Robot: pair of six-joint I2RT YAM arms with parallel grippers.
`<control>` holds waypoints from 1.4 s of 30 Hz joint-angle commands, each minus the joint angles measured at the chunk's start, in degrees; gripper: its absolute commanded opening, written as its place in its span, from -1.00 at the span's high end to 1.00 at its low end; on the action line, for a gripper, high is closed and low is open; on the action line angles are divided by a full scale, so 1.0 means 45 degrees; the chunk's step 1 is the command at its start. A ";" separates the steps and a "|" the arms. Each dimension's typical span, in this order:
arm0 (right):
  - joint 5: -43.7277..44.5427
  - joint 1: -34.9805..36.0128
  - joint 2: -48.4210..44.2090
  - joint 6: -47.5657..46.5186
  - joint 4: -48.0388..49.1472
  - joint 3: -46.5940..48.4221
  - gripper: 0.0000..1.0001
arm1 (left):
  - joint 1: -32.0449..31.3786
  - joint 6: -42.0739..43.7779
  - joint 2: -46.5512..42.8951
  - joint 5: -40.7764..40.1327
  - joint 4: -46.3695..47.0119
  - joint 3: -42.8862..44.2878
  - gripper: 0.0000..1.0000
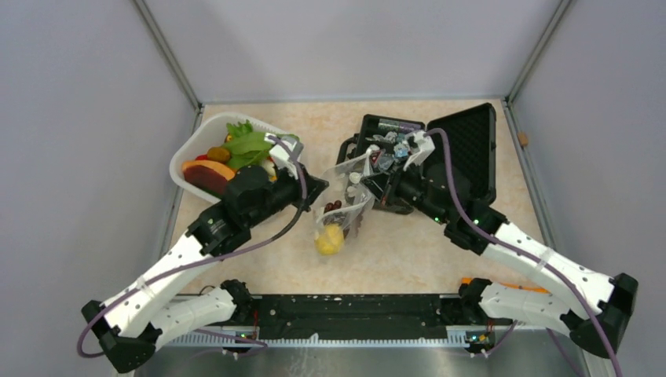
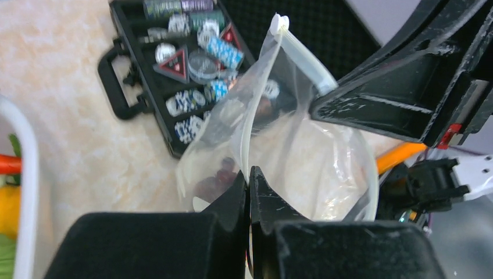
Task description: Place the food in the zip-top bag and seal the zipper
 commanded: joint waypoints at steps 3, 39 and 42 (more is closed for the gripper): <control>-0.0036 -0.0192 0.0954 0.0660 -0.0364 -0.0070 1.00 | 0.0013 -0.0383 0.1466 0.0882 0.0030 -0.0396 1.00; -0.1656 -0.0191 0.1618 -0.0577 -0.2786 0.1851 1.00 | 0.5408 0.0517 0.1925 -0.1819 -0.1483 0.0631 -0.97; -0.1555 -0.0192 0.1546 -0.0590 -0.2909 0.1821 1.00 | 0.5695 0.0498 0.2674 -0.1735 -0.1691 0.0916 -0.97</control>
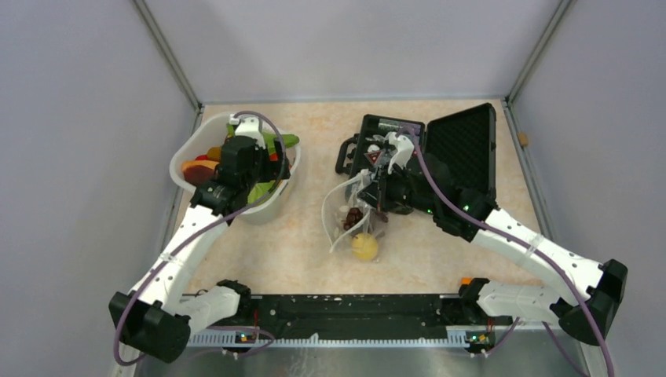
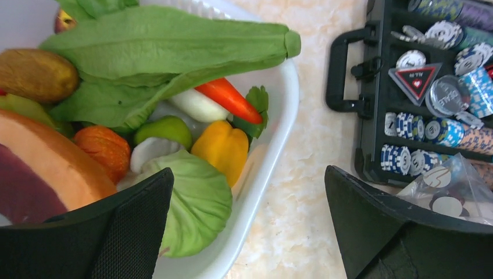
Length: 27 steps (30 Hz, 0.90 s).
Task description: Place the food in the zip-top bag and seal the zipper
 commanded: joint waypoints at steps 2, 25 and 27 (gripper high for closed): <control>-0.0116 -0.0046 -0.0301 0.0170 0.0712 0.0011 1.00 | 0.0476 -0.0433 0.0822 0.0964 -0.0309 0.0550 -0.97; -0.0027 -0.0051 -0.0298 0.0023 0.0901 -0.0205 0.98 | 0.2896 -0.1174 0.2512 -0.1430 -0.0203 0.0459 -0.97; -0.0030 -0.0051 -0.0314 -0.0048 0.0897 -0.0194 0.98 | 0.2898 -0.0973 0.2256 -0.0293 0.0147 0.0445 -0.97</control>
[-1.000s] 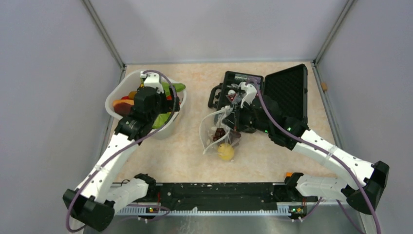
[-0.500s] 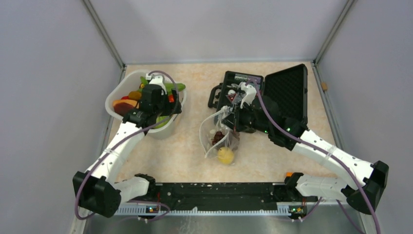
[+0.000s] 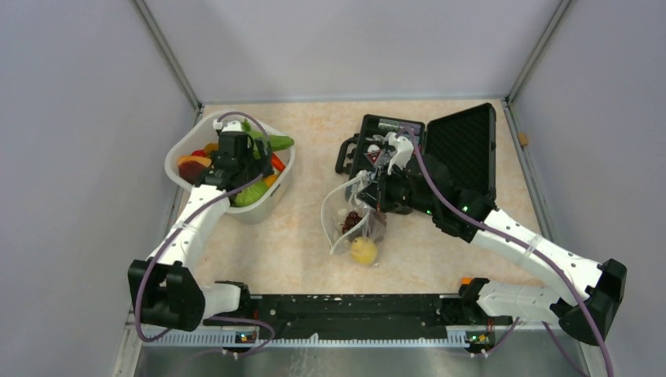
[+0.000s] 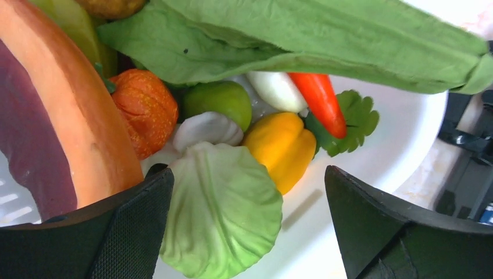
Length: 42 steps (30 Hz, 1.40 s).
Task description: Place the food in the zip-top bag and seal the zipper
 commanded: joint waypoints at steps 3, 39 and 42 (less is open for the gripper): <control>0.0127 -0.0050 -0.0325 -0.0186 0.0571 0.0014 0.98 | 0.0213 0.0375 -0.1043 0.2617 0.1141 0.0362 -0.97; 0.0043 -0.0051 -0.0620 -0.0490 0.0488 -0.0110 0.96 | 0.0153 0.0906 -0.0150 -0.5199 -0.1562 0.1169 0.32; 0.0029 -0.0046 -0.0623 -0.0474 0.0526 -0.0151 0.96 | 0.0153 0.1046 -0.0885 -0.4117 -0.1233 0.1043 0.62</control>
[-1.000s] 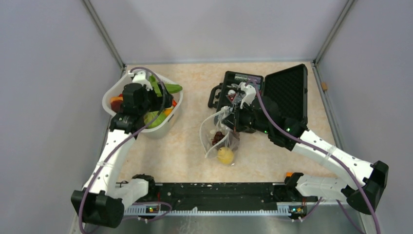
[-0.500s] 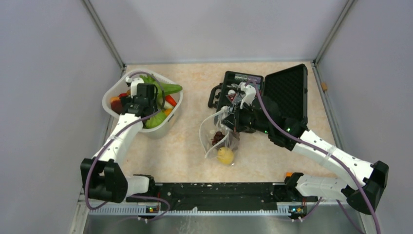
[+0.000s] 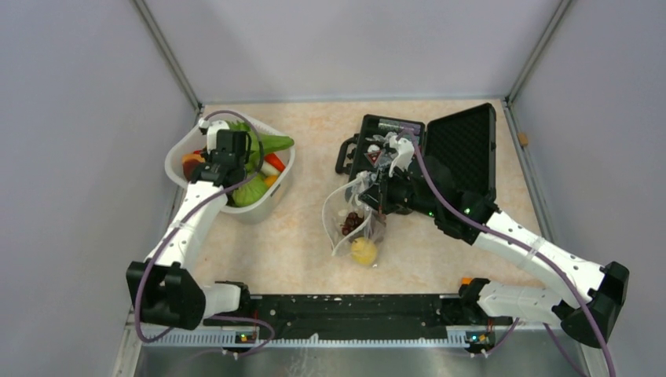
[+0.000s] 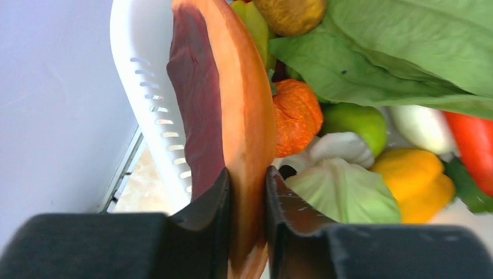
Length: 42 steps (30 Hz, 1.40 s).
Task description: Place the food in the zip-top bag and seal the zipper
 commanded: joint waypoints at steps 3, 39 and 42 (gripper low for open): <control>0.0073 -0.0050 -0.0412 -0.0094 0.0568 -0.0021 0.96 | 0.0000 0.0404 -0.1951 0.2320 0.0747 0.0059 0.68; 0.0415 -0.0036 -0.0406 0.0552 0.1230 -0.0310 0.95 | 0.0022 -0.0233 -0.6426 1.9658 0.2352 0.0915 0.99; 0.0969 -0.0050 -0.0549 0.0684 0.1308 -0.0450 0.95 | 0.0022 -0.1088 -0.6677 2.0402 0.2123 0.0701 0.99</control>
